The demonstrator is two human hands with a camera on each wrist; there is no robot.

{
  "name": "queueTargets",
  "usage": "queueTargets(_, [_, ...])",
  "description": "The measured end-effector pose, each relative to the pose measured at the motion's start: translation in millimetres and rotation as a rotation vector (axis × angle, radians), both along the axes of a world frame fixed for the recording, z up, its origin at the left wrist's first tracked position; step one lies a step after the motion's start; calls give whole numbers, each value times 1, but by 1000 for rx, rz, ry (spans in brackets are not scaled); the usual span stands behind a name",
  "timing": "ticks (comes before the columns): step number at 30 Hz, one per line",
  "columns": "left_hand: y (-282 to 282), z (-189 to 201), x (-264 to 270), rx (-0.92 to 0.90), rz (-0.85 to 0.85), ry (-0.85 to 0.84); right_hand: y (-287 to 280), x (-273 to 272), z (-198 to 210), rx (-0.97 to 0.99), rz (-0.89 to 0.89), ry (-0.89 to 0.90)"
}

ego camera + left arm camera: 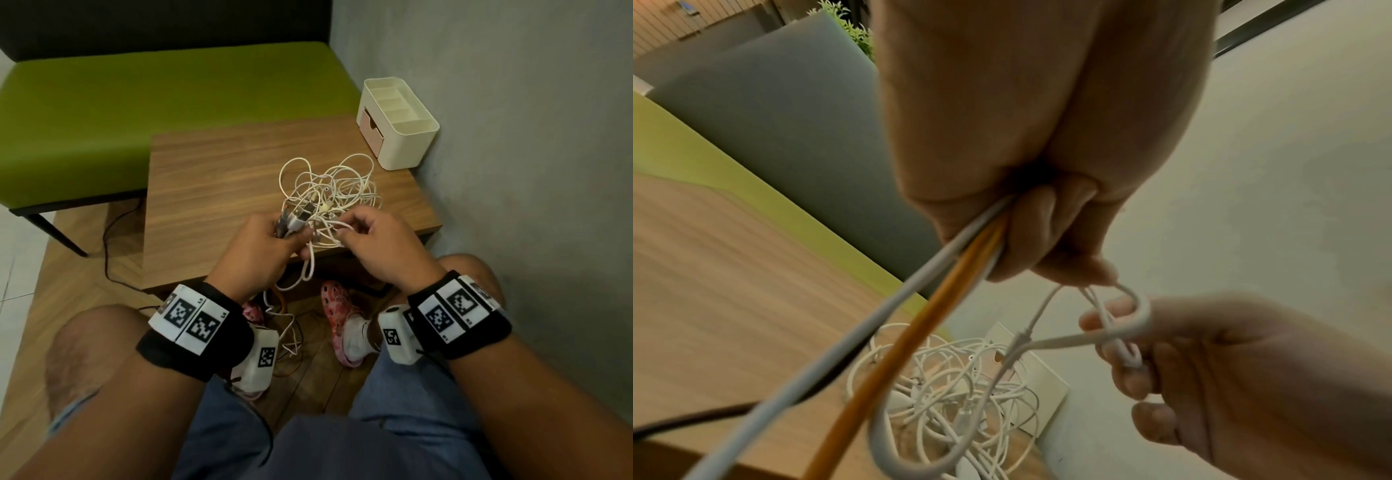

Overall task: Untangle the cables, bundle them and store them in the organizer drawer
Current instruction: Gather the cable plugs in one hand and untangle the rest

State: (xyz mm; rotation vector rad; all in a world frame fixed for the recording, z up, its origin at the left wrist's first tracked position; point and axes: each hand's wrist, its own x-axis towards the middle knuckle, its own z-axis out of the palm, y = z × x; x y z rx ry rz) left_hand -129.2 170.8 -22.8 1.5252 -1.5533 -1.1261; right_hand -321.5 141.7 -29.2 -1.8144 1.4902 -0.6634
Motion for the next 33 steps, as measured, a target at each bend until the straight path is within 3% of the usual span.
queueTargets(3, [-4,-2,5,-7,-62,-42,-1,1,8,70,50,-124])
queueTargets(7, [-8,-4,7,-21,-207,-55,-8,6,5,13,104,-86])
queueTargets(12, [-18,-13,20,4,-77,-35,-16,0,-4,-32,68,-211])
queueTargets(15, [-26,-20,33,39,85,59,-18,-9,-5,15,258,-275])
queueTargets(20, [-33,-13,39,21,177,194,-14,-12,-9,206,462,70])
queueTargets(26, [-27,-11,31,7,43,66,-11,-13,-3,237,459,194])
queueTargets(31, [-25,-5,30,-40,179,183,-13,-19,-7,375,482,513])
queueTargets(33, [-27,-3,31,-71,201,218,-11,-21,-6,488,460,506])
